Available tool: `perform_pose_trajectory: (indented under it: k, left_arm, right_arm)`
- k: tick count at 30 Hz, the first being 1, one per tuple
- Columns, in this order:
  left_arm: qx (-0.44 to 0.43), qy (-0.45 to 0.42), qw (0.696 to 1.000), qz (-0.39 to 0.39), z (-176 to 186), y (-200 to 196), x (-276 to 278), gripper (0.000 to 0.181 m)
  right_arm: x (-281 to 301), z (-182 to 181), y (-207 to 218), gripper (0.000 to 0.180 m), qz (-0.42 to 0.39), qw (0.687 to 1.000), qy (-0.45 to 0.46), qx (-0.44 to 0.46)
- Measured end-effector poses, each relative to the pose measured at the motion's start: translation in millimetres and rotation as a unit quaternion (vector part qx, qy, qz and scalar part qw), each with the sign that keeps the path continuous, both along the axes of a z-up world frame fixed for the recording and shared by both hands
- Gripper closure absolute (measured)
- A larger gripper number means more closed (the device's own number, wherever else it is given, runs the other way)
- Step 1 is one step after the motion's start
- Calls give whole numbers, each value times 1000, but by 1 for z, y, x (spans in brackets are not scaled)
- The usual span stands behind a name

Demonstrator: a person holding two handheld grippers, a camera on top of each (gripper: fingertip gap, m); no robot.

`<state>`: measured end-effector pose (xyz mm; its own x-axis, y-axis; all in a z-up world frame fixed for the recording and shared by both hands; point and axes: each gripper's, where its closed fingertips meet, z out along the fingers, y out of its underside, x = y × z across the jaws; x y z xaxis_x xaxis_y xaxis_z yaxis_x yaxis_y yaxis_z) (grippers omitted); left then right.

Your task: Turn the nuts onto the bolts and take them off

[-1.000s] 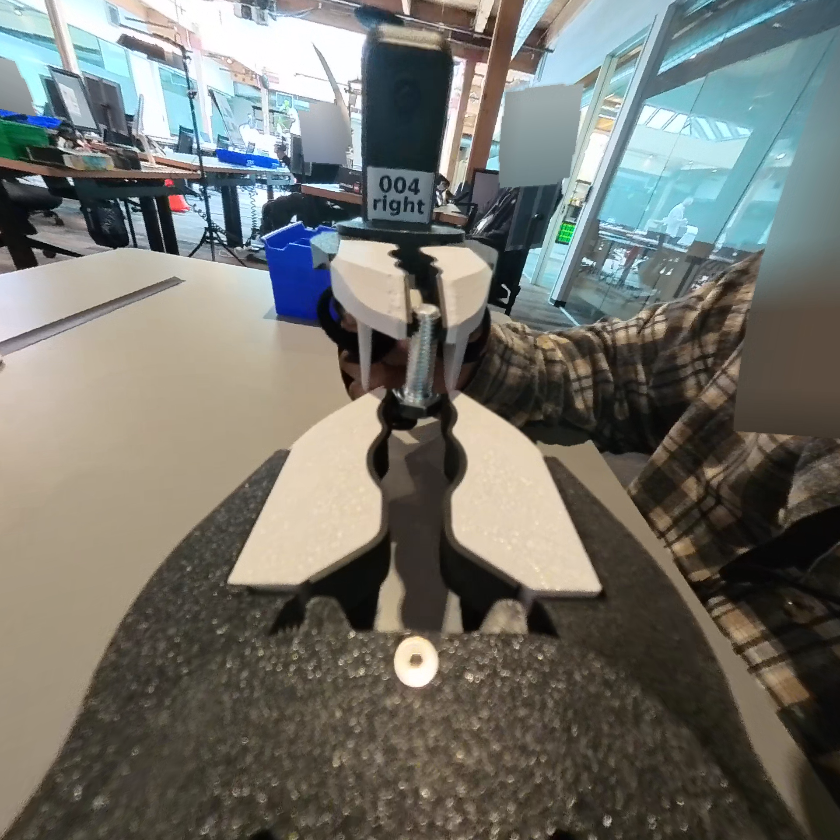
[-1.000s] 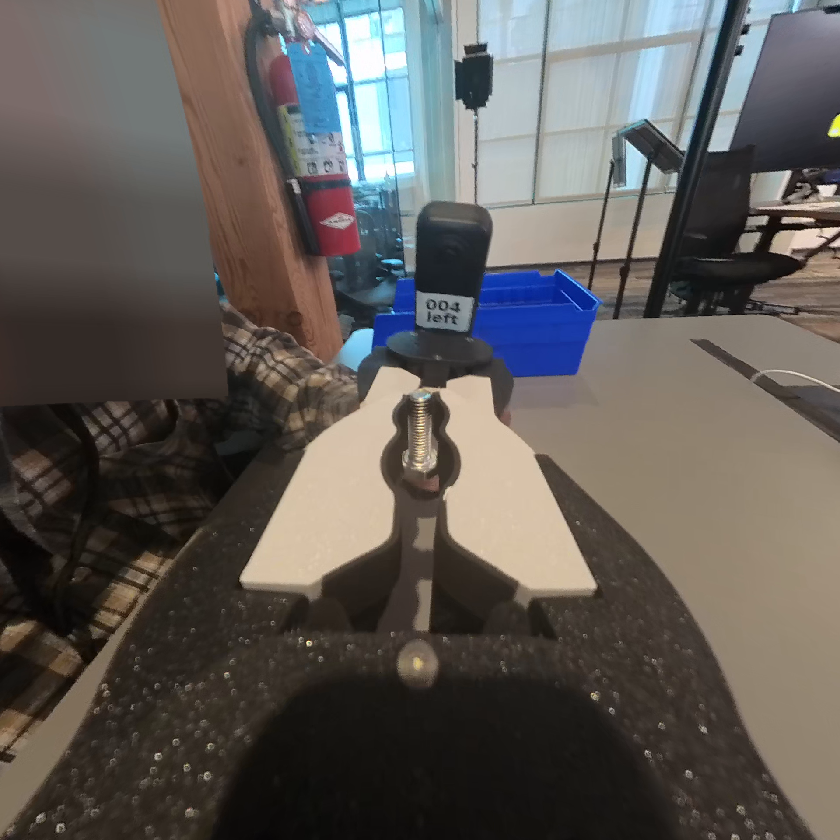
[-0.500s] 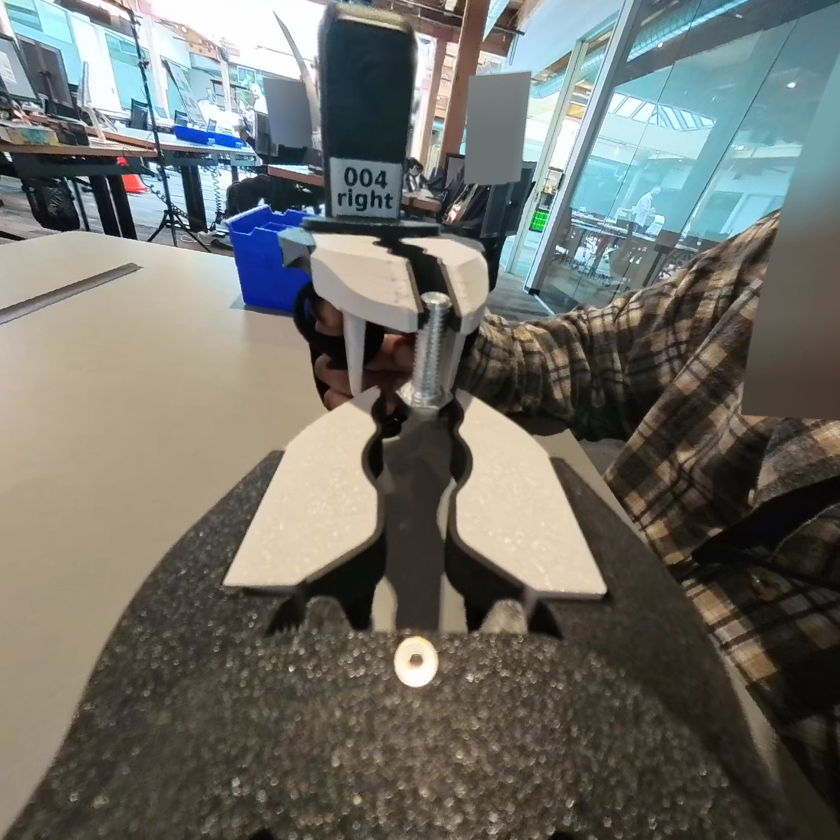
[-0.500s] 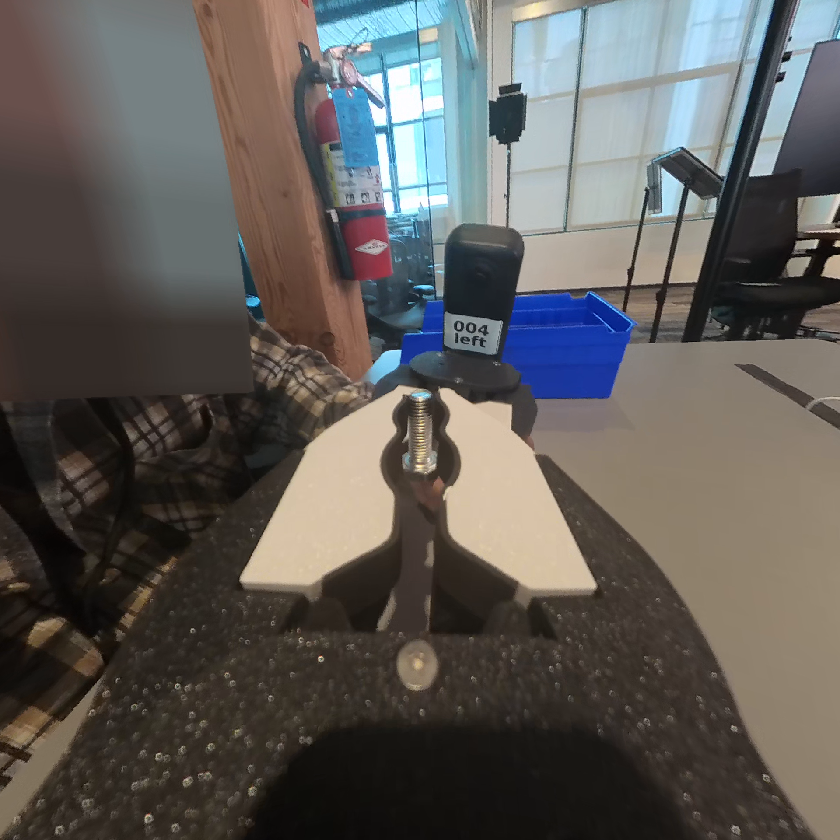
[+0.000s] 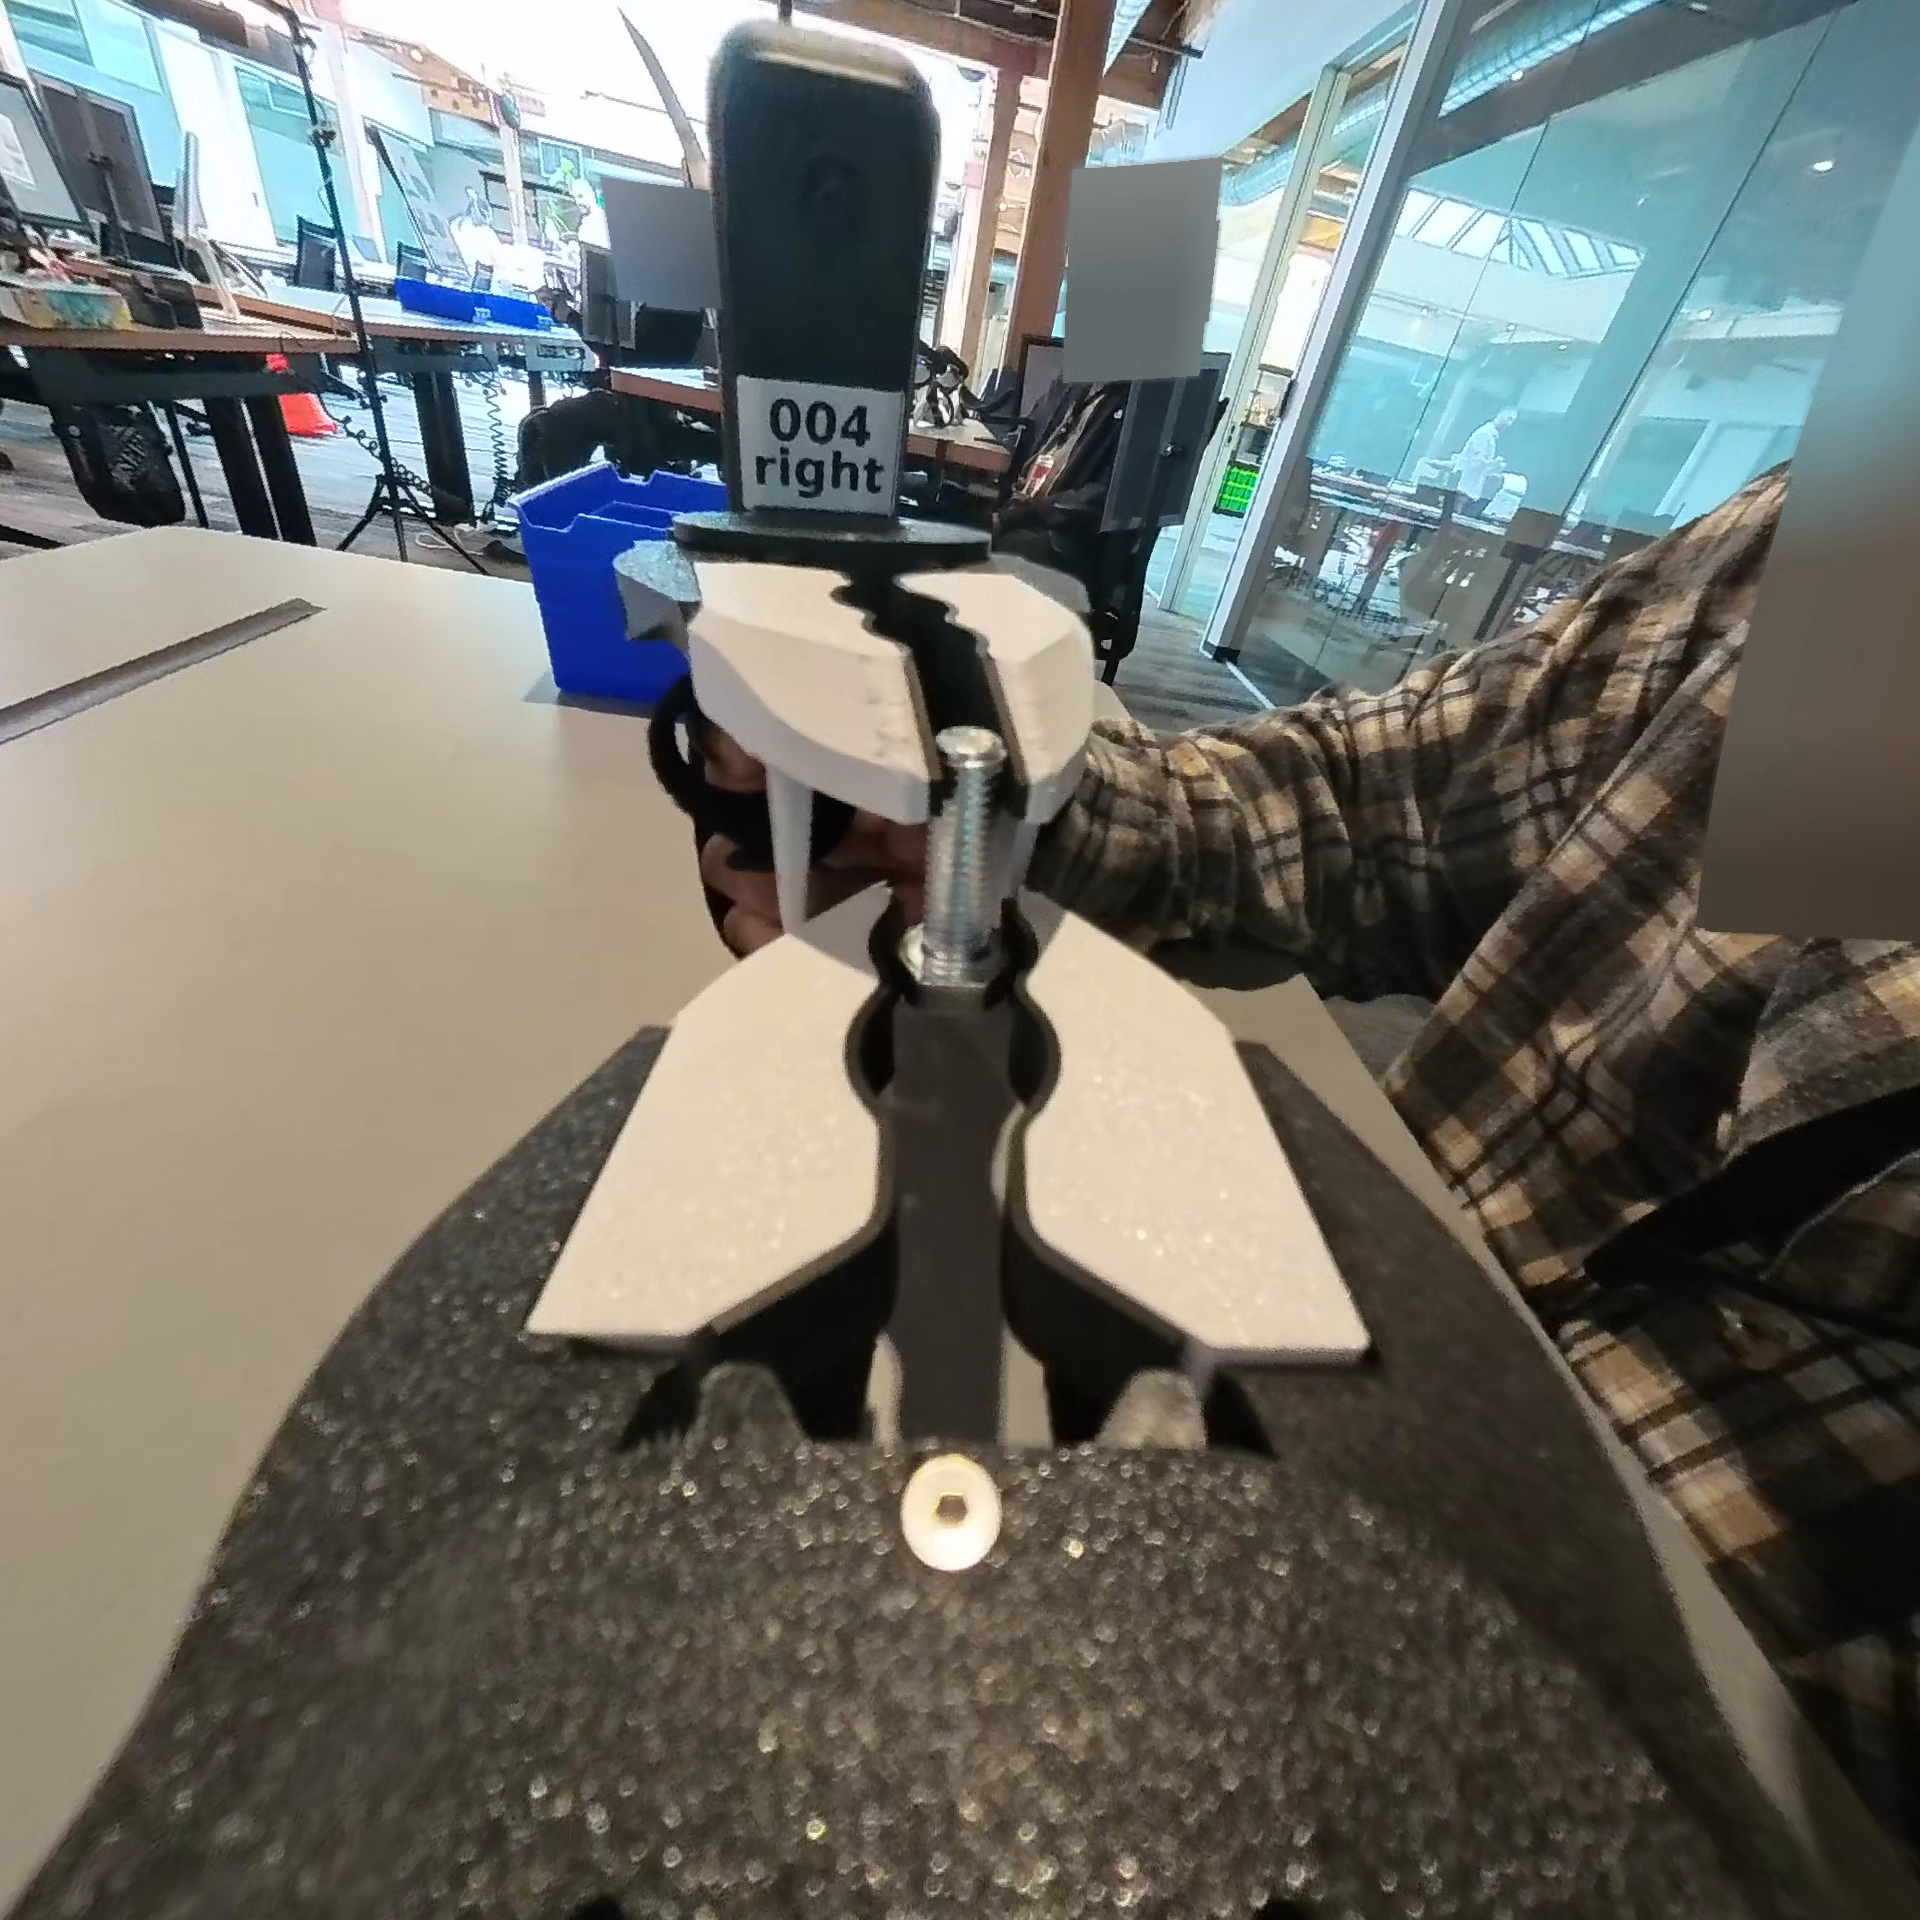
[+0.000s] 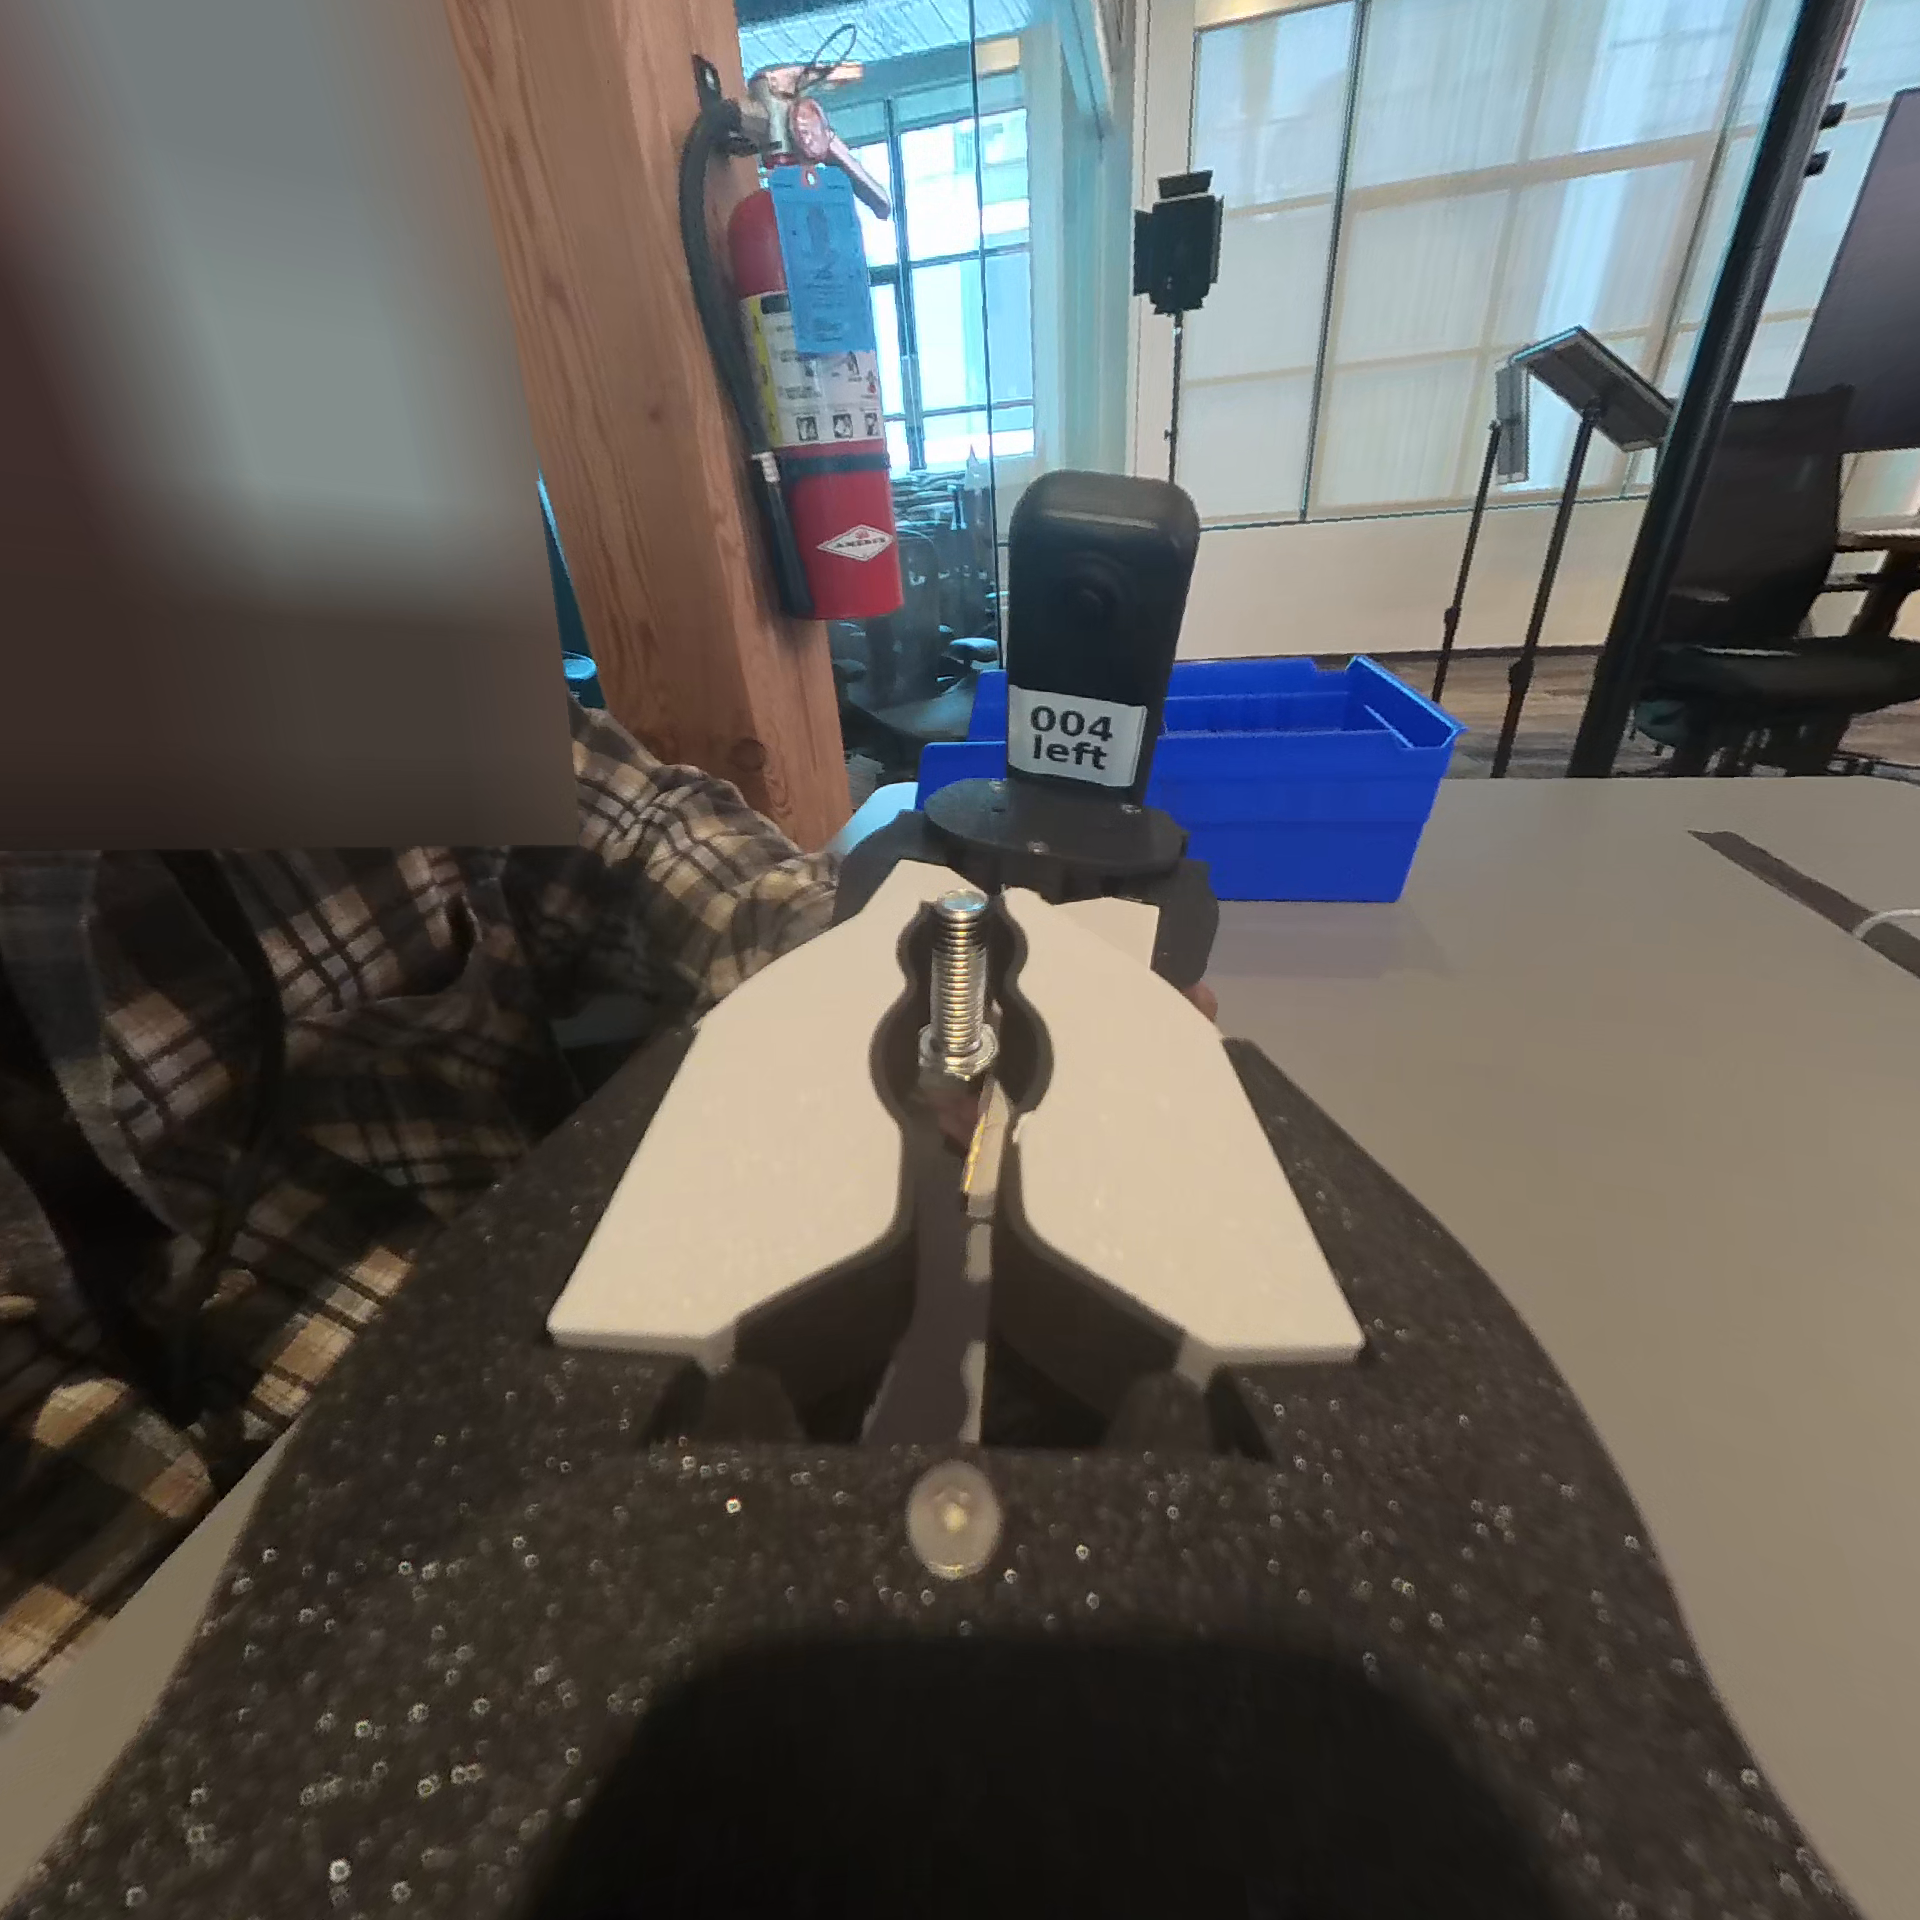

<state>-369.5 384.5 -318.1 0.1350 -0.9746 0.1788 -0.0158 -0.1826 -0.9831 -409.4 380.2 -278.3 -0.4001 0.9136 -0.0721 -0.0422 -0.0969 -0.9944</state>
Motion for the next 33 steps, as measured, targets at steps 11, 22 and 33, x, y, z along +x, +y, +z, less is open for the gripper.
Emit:
perform_pose_trajectory:
  k: [11, 22, 33]
  left_arm:
    - [31, 71, 996, 38, -11, 5, 2, 164]
    - [4, 37, 999, 14, -6, 2, 4, 161]
    - [37, 53, 997, 51, -5, 8, 1, 165]
  right_arm:
    - [1, -7, 0, 171, 13, 1000, -18, 5]
    - [0, -3, -4, 171, 22, 1000, 9, -11]
    - [2, 1, 1, 171, 21, 998, 49, -19]
